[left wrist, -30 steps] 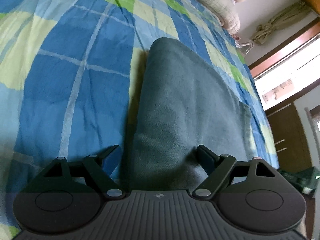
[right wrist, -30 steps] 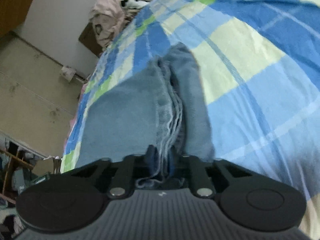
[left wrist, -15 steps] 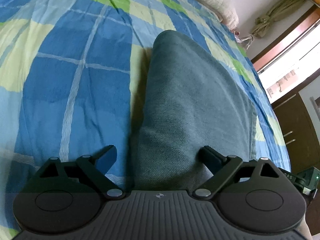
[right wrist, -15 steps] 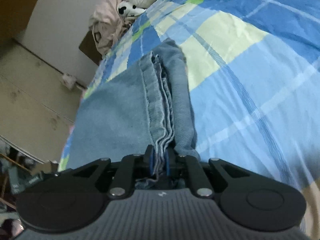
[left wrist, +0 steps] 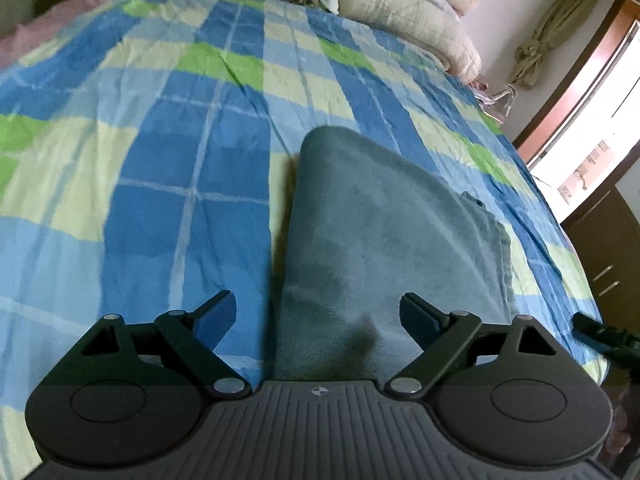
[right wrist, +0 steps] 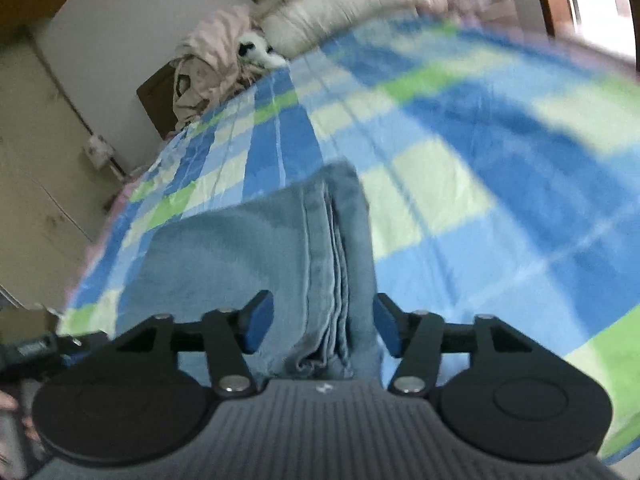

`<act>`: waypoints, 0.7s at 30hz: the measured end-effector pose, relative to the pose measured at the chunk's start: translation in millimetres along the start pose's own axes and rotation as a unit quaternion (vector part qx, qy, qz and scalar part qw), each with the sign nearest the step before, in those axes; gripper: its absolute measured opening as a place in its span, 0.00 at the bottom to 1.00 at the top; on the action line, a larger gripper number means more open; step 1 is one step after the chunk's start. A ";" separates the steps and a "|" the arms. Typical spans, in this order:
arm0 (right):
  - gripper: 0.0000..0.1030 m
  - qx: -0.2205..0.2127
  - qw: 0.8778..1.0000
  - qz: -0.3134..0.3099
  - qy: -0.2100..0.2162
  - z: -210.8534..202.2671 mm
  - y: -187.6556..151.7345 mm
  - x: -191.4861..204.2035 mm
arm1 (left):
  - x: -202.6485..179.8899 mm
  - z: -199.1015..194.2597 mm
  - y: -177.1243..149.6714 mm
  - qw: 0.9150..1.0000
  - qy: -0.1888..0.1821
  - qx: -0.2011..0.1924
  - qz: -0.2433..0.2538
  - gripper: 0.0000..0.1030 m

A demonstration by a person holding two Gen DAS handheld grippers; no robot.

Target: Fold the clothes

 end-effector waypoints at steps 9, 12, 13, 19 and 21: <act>1.00 -0.049 0.994 -0.095 -0.010 -24.4 19.2 45.0 | -21.1 -42.3 -0.7 1.000 -0.005 -0.017 0.017 1.00; 1.00 -0.046 0.996 -0.074 -0.018 -31.7 19.5 51.6 | -22.5 -53.6 -0.3 0.999 0.015 -0.022 0.024 1.00; 1.00 -0.037 0.997 -0.068 -0.023 -31.0 18.9 52.9 | -22.3 -57.2 0.1 0.999 0.025 -0.025 0.027 1.00; 1.00 0.003 0.999 -0.041 -0.031 -33.1 12.1 58.6 | -26.3 -73.5 -2.8 0.996 0.066 -0.030 0.050 1.00; 1.00 0.010 0.999 -0.040 -0.032 -35.0 8.9 62.6 | -24.9 -76.3 -5.6 0.994 0.085 -0.035 0.064 1.00</act>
Point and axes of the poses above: each gripper's, at about its wrist camera, not at the fingertips, and z roughly the way its jaws point, x to its left, y to its top, the point moved 9 cm from there along z, roughly the way its jaws point, and after that the axes turned 4 degrees about -z, right-handed, at the moved point
